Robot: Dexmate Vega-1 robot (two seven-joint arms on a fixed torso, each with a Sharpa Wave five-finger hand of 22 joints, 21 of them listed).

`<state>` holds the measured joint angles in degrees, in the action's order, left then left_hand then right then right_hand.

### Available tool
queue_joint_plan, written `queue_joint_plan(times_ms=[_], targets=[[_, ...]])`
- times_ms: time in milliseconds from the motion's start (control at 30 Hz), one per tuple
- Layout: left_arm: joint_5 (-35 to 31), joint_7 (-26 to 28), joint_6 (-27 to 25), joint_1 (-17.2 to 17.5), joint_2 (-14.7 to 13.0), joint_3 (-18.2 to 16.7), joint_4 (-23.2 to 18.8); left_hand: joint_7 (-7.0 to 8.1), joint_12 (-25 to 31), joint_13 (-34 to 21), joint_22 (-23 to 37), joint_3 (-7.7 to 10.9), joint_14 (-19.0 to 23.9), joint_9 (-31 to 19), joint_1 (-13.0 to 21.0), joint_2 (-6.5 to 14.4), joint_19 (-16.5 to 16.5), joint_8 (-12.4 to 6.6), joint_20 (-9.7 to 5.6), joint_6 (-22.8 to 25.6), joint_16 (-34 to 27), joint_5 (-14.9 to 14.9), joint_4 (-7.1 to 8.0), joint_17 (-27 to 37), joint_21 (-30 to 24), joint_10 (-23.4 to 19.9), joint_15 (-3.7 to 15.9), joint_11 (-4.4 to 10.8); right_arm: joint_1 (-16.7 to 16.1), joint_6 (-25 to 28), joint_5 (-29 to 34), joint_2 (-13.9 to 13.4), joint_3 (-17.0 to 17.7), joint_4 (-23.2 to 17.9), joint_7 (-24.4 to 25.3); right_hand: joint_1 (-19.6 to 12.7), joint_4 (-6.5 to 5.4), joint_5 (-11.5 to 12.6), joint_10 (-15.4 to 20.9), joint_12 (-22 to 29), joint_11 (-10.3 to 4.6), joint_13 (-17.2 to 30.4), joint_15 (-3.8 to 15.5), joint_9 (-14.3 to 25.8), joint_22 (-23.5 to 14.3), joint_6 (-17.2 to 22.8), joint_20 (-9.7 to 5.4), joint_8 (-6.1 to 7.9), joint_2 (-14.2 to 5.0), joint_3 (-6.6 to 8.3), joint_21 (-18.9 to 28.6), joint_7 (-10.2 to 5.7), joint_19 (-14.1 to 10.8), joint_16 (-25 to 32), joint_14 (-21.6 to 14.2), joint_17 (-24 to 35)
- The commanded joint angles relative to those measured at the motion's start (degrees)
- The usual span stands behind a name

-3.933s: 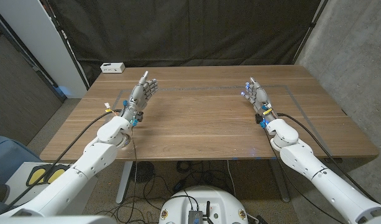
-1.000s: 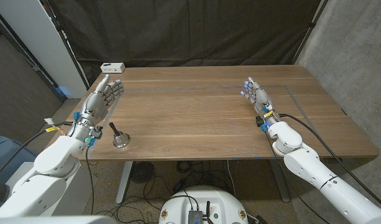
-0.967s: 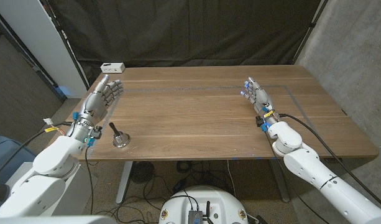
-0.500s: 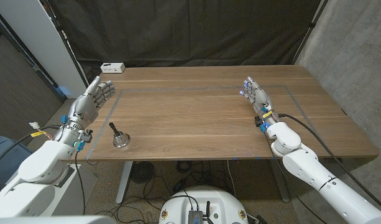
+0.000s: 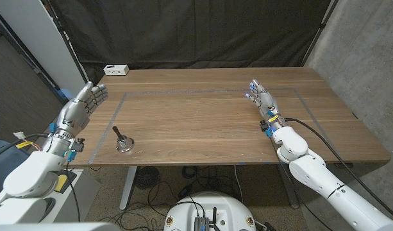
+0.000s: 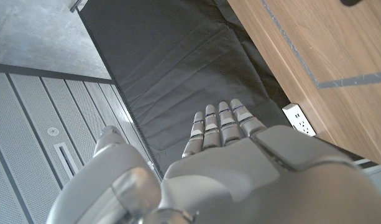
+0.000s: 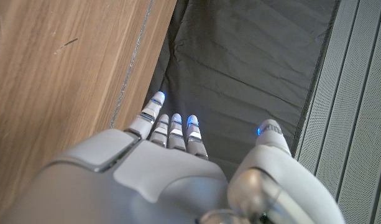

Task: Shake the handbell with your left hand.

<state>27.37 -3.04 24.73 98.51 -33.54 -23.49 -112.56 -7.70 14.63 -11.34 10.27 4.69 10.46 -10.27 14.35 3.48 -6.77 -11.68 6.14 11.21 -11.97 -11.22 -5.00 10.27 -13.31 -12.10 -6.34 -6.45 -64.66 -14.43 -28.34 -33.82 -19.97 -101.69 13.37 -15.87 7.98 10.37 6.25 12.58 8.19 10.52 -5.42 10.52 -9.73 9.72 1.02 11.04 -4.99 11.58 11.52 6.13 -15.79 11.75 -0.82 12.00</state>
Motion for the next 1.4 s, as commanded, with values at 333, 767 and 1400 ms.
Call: queue_joint_plan(times_ms=[333, 767, 1400], targets=[[-22.82, 9.74, -2.48, 1.13, 5.46, -6.51, -2.47, 0.42, 0.11, -0.12, 0.09, 0.52, 1.25, -0.12, 1.68, 0.55, -0.70, -0.52, -0.11, 1.75, 0.02, 0.17, -0.88, 0.07, 0.29, -1.28, 0.48, 0.48, -0.43, 0.67, 3.16, 1.44, -1.52, -1.26, 2.67, -0.95, 0.34, -0.04, 0.28, -0.15, 0.15, 0.26, -0.20, 0.13, -0.09, 0.21, 0.13, -0.20, -0.13, 0.62, -0.25, -0.45, -0.51, 0.25, -0.51, 0.03], [-40.83, 15.23, -8.74, 0.75, 7.42, -7.98, -6.40, 0.94, 0.16, -0.13, 0.08, 1.15, 2.12, -0.14, 2.73, 1.12, -1.05, -0.72, -0.18, 3.07, 0.01, 0.29, -1.42, 0.05, 0.45, -2.12, 0.98, 0.65, -1.27, 0.98, 4.27, 2.13, -1.95, -1.95, 4.18, -1.10, 0.38, -0.14, 0.39, -0.18, 0.16, 0.26, -0.27, 0.13, -0.09, 0.23, 0.23, -0.21, -0.02, 0.62, -0.29, -0.38, -0.55, 0.21, -0.53, 0.03], [-61.59, 11.82, -26.47, 3.47, 6.71, -7.94, -17.51, 2.72, 0.25, -0.19, 0.14, 2.09, 4.15, -0.21, 4.08, 1.83, -0.69, -0.77, 2.28, 5.25, -0.04, 0.70, -2.12, 0.04, 1.06, -3.94, 2.67, 2.18, -2.73, 1.55, 5.02, 1.75, -1.91, -3.19, 5.04, -1.32, 0.31, -0.24, 0.47, -0.28, 0.11, 0.28, -0.20, 0.14, -0.10, 0.31, 0.17, -0.23, -0.07, 0.69, -0.35, -0.43, -0.56, 0.17, -0.57, 0.10]])
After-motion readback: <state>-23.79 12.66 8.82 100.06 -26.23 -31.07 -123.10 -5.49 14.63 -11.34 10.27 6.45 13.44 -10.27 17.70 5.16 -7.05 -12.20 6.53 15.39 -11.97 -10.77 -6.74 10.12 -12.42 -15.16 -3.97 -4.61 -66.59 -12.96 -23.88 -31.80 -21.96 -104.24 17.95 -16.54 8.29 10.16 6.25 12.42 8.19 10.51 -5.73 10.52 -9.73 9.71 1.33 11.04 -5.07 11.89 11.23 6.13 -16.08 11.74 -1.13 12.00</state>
